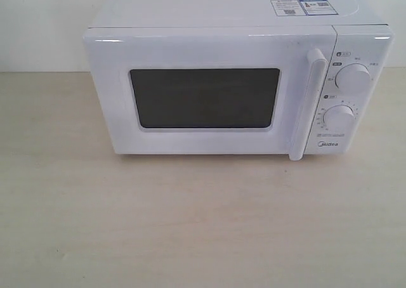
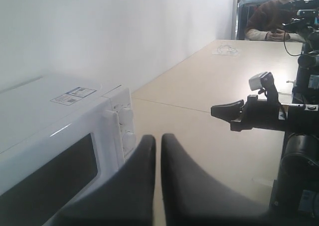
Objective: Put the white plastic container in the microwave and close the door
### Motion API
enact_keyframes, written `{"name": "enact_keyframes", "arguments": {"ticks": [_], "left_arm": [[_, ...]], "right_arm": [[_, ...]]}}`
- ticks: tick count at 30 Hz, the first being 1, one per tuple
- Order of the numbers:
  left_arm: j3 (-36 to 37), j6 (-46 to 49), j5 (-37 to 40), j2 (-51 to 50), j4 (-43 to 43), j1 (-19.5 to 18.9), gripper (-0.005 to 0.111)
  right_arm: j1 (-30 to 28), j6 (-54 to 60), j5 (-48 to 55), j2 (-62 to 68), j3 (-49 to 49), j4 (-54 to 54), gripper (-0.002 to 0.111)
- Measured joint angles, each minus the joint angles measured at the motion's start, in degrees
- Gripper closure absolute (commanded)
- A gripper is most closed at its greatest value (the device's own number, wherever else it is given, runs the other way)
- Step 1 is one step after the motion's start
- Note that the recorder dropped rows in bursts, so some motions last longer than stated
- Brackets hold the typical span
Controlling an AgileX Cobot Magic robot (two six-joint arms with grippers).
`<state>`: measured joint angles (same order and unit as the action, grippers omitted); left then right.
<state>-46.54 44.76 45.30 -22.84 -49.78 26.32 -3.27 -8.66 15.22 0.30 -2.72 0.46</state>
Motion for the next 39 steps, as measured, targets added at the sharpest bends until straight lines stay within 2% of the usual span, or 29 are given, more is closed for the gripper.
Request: {"name": "enact_keyframes", "arguments": {"ticks": [34,39], "left_arm": [[0.0,0.0,0.0,0.0,0.1,0.0,0.102],[-2.1,-2.3,0.0,2.0,11.2,0.0,0.102]], "right_arm": [[0.0,0.2,3.8,0.0,2.8,0.0,0.108],[0.0,0.1,3.8,0.0,2.8,0.0,0.108]]}}
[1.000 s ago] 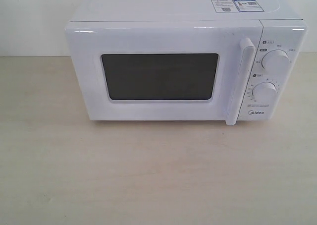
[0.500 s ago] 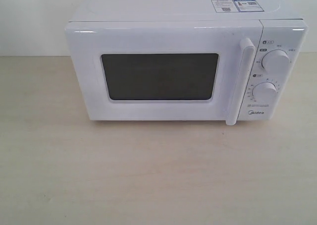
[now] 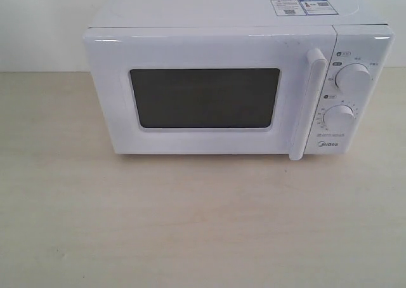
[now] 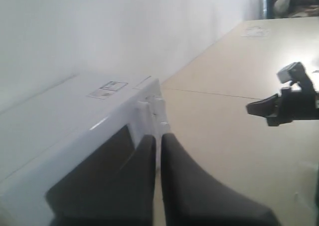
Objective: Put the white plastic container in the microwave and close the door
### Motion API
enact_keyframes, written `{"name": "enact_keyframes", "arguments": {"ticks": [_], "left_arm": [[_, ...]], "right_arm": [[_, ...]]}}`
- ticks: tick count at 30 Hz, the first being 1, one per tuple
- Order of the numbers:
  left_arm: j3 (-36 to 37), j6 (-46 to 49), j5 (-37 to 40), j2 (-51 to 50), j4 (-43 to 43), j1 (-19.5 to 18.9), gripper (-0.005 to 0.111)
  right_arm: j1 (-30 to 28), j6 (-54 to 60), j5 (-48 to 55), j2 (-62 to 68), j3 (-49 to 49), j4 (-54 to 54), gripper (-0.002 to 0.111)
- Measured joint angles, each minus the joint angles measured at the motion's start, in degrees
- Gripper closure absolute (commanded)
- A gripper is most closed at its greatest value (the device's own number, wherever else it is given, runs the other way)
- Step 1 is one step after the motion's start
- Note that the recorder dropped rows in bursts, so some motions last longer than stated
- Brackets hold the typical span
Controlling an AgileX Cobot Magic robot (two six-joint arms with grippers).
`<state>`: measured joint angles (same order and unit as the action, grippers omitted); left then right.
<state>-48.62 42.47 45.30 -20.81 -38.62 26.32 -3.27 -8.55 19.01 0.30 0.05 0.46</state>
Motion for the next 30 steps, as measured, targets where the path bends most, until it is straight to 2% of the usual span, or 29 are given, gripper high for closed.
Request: {"name": "enact_keyframes", "arguments": {"ticks": [4,11,16,20,24,30], "left_arm": [[-3.2,-7.5,-0.1,4.7,9.3,-0.4,0.102],[-6.3,-21.7,2.4,19.6,27.4,-6.0,0.102],[-8.1,-26.3,11.1,20.8,35.9,-11.7,0.102],[-5.7,-27.9,12.3,20.8,39.3,-14.6,0.102],[-0.3,-28.0,7.6,20.8,40.3,-15.0,0.102],[11.7,-28.0,-6.5,20.6,45.4,-15.7,0.102]], "right_arm": [[0.0,-0.1,0.0,0.0,0.0,0.0,0.108],[0.0,-0.2,0.0,0.0,0.0,0.0,0.108],[0.0,-0.5,0.0,0.0,0.0,0.0,0.108],[0.0,-0.5,0.0,0.0,0.0,0.0,0.108],[0.0,-0.5,0.0,0.0,0.0,0.0,0.108],[0.0,-0.5,0.0,0.0,0.0,0.0,0.108]]}}
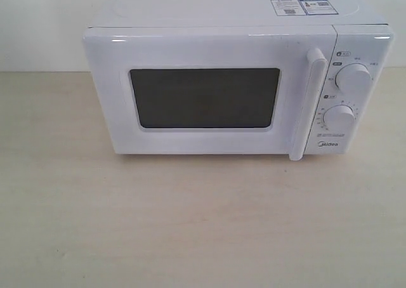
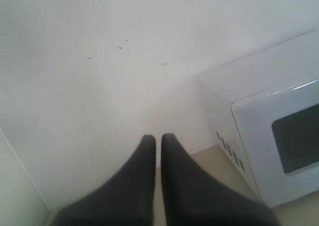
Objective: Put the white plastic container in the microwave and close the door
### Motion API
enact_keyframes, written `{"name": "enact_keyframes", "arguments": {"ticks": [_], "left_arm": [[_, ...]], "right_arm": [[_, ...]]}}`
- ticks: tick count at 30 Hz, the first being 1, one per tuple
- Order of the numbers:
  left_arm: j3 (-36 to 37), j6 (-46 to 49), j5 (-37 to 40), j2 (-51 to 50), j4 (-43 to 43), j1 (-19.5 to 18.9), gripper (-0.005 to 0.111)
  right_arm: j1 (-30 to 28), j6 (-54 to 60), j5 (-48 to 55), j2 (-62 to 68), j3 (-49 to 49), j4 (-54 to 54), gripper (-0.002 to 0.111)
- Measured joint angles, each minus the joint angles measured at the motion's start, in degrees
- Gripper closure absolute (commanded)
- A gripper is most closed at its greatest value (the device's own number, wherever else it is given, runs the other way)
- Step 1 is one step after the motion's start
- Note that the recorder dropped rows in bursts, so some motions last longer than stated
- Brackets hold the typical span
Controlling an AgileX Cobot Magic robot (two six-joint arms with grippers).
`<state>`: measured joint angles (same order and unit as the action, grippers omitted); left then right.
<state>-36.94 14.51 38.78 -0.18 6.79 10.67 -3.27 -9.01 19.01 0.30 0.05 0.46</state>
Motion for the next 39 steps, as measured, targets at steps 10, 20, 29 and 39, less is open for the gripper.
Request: {"name": "enact_keyframes", "arguments": {"ticks": [10,20,29,39], "left_arm": [[21.8,-5.1,-17.4,-0.1,1.3,-4.2,0.102],[36.0,-25.7,-35.7,0.0,1.3,-4.6,0.102],[36.6,-27.8,-29.7,0.0,2.5,-4.6,0.102],[36.8,-25.5,-20.8,0.0,3.1,-4.6,0.102]], "right_arm": [[0.0,0.0,0.0,0.0,0.0,0.0,0.108],[0.0,0.0,0.0,0.0,0.0,0.0,0.108],[0.0,0.0,0.0,0.0,0.0,0.0,0.108],[0.0,0.0,0.0,0.0,0.0,0.0,0.108]]}}
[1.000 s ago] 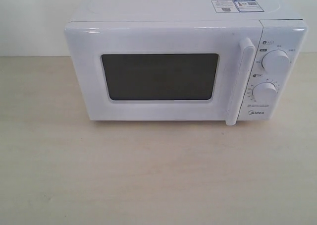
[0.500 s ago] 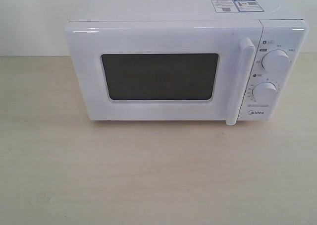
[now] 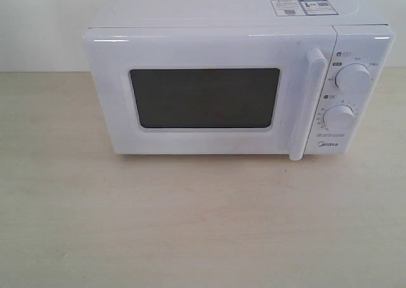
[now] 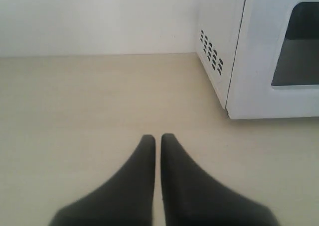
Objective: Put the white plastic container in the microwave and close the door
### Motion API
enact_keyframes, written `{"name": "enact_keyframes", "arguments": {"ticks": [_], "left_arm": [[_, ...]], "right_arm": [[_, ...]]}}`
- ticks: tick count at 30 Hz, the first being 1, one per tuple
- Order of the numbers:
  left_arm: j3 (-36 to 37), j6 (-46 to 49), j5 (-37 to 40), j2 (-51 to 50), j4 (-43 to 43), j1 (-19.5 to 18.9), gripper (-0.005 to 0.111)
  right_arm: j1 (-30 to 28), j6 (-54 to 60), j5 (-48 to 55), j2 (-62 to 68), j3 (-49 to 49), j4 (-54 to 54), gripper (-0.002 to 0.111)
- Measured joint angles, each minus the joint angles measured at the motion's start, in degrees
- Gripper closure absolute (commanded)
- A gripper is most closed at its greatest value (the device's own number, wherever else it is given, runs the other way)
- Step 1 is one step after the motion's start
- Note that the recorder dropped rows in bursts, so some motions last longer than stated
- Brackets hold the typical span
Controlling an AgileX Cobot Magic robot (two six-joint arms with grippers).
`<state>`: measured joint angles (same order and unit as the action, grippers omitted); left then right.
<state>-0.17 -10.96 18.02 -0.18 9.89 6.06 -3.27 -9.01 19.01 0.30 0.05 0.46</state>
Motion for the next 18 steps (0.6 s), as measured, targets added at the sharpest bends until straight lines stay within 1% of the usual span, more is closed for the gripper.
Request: {"name": "enact_keyframes", "arguments": {"ticks": [18], "left_arm": [[0.0,0.0,0.4,0.0,0.0,0.0,0.102]], "right_arm": [[0.0,0.0,0.0,0.0,0.0,0.0,0.108]]}}
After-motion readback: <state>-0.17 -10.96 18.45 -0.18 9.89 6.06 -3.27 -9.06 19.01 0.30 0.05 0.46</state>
